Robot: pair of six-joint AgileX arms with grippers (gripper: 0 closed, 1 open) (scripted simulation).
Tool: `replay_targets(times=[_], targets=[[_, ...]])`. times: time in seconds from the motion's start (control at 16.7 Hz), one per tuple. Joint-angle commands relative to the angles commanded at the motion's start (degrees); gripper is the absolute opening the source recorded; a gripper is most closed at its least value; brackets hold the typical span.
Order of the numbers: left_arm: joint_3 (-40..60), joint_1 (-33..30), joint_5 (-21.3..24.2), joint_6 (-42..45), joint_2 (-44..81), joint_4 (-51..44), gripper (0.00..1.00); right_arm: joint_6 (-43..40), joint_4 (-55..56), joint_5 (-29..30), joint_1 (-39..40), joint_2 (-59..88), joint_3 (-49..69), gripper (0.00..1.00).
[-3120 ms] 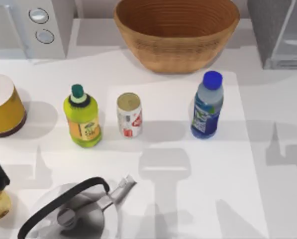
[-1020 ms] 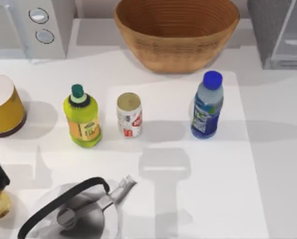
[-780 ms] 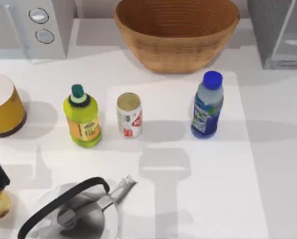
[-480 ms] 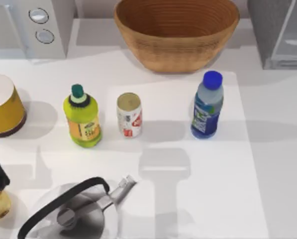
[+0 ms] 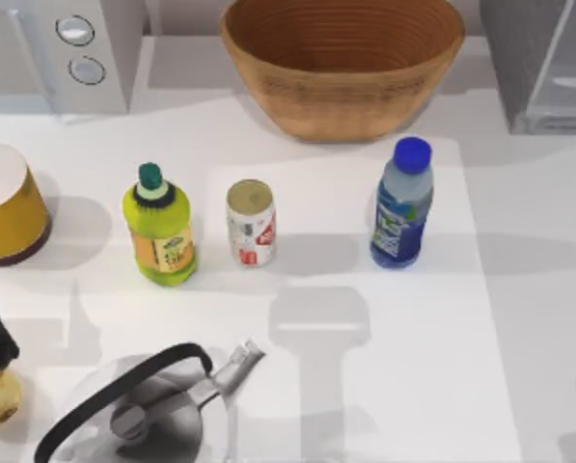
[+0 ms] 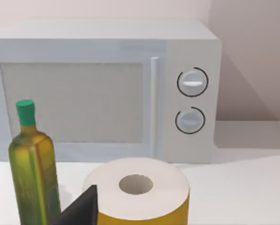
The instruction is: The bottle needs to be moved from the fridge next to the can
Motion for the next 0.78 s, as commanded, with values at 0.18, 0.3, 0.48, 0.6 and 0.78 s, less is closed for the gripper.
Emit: replay_targets(times=[0.18,0.3,0.48,0.6,0.78], targets=[[0.0,0.0,0.0,0.0,0.0,0.0,1.0,-18.7,-1.7,-8.2,-16.4,18.7,6.3,1.0],[0.0,0.0,0.0,0.0,0.0,0.0,1.0,-32.2,-2.2,-13.9,-27.8,32.3,10.4,1.0],[0.0,0.0,0.0,0.0,0.0,0.0,1.0,-51.9,-1.9,-22.1,-44.6,52.3,16.0,1.0],[0.0,0.0,0.0,0.0,0.0,0.0,1.0,-63.7,-1.0,-27.2,-54.8,64.2,19.2,1.0],[0.0,0.0,0.0,0.0,0.0,0.0,1.0,-77.8,0.9,-33.6,-67.5,78.5,23.0,1.0]])
